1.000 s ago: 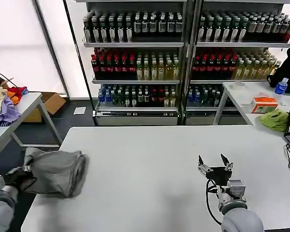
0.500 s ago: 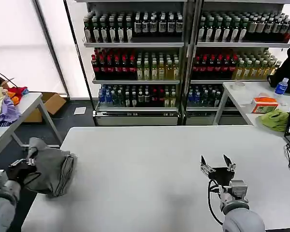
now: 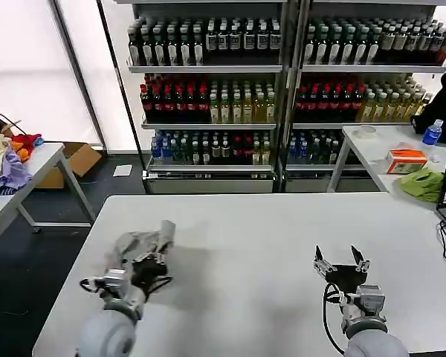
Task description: Fold and organize the clothes.
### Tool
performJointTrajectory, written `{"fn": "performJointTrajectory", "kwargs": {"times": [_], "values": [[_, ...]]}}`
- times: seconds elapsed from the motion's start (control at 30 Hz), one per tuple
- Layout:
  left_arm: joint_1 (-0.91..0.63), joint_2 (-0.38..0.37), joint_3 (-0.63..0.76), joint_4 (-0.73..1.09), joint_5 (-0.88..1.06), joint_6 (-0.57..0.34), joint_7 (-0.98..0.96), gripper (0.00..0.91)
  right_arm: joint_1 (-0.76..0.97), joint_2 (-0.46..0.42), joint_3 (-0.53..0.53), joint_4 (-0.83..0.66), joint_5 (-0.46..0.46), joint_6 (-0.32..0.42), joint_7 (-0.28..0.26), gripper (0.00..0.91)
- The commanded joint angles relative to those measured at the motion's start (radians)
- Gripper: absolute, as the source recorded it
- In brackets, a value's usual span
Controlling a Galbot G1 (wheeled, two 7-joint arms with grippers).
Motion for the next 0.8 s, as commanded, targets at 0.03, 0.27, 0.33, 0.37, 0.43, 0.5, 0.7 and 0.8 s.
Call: {"fn": "performJointTrajectory", "kwargs": {"times": [0.03,0.27,0.33,0.37,0.43,0.5,0.7,0.8], "values": [[-0.201,-0.160,0.260,0.151,0.071,0.038,-0.052,0.000,-0.011,0.020,-0.021,0.011,-0.043,-0.018,0.001,0.907],[-0.189,-0.135,0.231,0.150,-0.025,-0.002,-0.043,0.907,0.029,0.009,-0.071,-0.017,-0.045,-0.026,0.005,0.907],[-0.186,-0.129,0.218,0.135,-0.060,-0.015,-0.027,0.907,0.037,0.010,-0.088,-0.032,-0.045,-0.026,0.006,0.907],[-0.184,-0.124,0.209,0.127,-0.101,-0.033,-0.023,0.907,0.041,0.010,-0.097,-0.037,-0.045,-0.027,0.005,0.907],[-0.180,-0.113,0.186,0.102,-0.179,-0.048,-0.022,0.907,0.054,0.005,-0.111,-0.047,-0.037,-0.031,0.003,0.907],[-0.175,-0.099,0.163,0.077,-0.213,-0.045,-0.027,0.907,0.073,-0.003,-0.123,-0.060,-0.020,-0.044,0.001,0.907],[-0.164,-0.048,0.016,0.048,-0.169,-0.048,-0.067,0.907,0.169,-0.029,-0.162,-0.065,0.267,-0.105,0.015,0.907],[-0.162,0.005,-0.077,0.064,-0.133,-0.044,-0.102,0.907,0.234,-0.041,-0.216,-0.081,0.399,-0.105,0.000,0.907]]}}
